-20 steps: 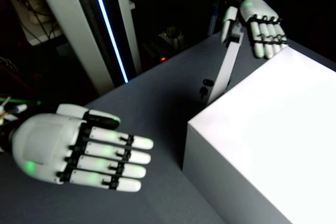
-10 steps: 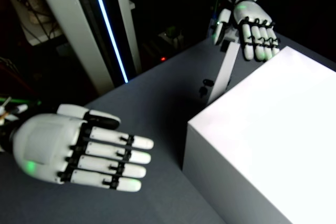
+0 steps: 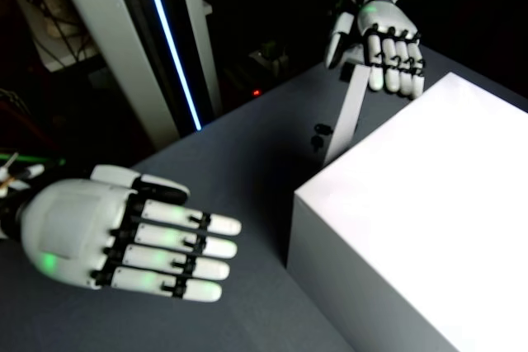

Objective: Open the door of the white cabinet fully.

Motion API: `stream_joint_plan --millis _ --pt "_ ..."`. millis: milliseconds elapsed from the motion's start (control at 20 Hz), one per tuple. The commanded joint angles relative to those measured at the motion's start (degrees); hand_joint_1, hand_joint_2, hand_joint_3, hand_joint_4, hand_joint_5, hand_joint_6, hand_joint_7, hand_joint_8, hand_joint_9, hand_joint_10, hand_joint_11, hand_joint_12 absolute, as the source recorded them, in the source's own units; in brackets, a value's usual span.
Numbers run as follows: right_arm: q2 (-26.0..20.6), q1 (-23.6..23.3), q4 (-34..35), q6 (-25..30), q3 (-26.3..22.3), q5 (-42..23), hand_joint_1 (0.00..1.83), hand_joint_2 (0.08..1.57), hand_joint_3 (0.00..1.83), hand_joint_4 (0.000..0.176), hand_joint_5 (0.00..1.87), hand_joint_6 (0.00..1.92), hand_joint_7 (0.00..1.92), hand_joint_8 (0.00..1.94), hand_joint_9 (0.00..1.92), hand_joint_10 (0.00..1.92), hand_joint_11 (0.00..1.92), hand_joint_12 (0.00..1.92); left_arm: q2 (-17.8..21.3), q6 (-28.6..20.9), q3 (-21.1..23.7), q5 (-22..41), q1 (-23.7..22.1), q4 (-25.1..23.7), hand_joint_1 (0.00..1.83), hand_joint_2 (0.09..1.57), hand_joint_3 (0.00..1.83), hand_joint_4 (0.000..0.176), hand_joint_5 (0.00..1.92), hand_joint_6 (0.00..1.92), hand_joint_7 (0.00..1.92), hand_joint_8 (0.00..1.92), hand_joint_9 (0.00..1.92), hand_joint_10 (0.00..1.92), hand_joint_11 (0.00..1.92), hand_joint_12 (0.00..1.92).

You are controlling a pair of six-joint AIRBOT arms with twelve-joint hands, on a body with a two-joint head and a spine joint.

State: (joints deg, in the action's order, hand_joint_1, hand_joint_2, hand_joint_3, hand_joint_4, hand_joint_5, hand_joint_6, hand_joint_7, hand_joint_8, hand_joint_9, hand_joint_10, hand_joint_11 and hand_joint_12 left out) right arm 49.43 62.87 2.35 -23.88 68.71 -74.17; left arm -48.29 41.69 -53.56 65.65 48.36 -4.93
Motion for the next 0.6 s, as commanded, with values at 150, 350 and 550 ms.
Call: stream_joint_plan --millis 150,350,550 --pt "-0.07 -0.67 1.97 0.58 0.4 -6.54 0.44 1.42 0.0 0.0 0.27 0.0 0.26 0.0 0.17 0.0 0.13 0.02 -0.82 -0.86 0.06 5.81 -1.51 -1.13 0.0 1.44 0.01 0.0 0.1 0.01 0.11 0.01 0.1 0.0 0.0 0.34" --pt "0.25 -0.67 1.99 1.17 0.76 -6.4 0.48 1.43 0.0 0.0 0.27 0.0 0.25 0.0 0.14 0.0 0.12 0.01 -2.14 -0.86 -0.62 3.43 -3.18 -2.77 0.01 1.46 0.0 0.0 0.13 0.0 0.12 0.0 0.1 0.0 0.0 0.25" --pt "0.35 -0.67 2.0 1.2 0.79 -6.4 0.47 1.42 0.0 0.0 0.27 0.0 0.25 0.0 0.15 0.0 0.13 0.01 -3.25 -1.12 -1.06 1.23 -4.83 -4.79 0.01 1.47 0.0 0.0 0.13 0.0 0.12 0.0 0.1 0.0 0.0 0.26"
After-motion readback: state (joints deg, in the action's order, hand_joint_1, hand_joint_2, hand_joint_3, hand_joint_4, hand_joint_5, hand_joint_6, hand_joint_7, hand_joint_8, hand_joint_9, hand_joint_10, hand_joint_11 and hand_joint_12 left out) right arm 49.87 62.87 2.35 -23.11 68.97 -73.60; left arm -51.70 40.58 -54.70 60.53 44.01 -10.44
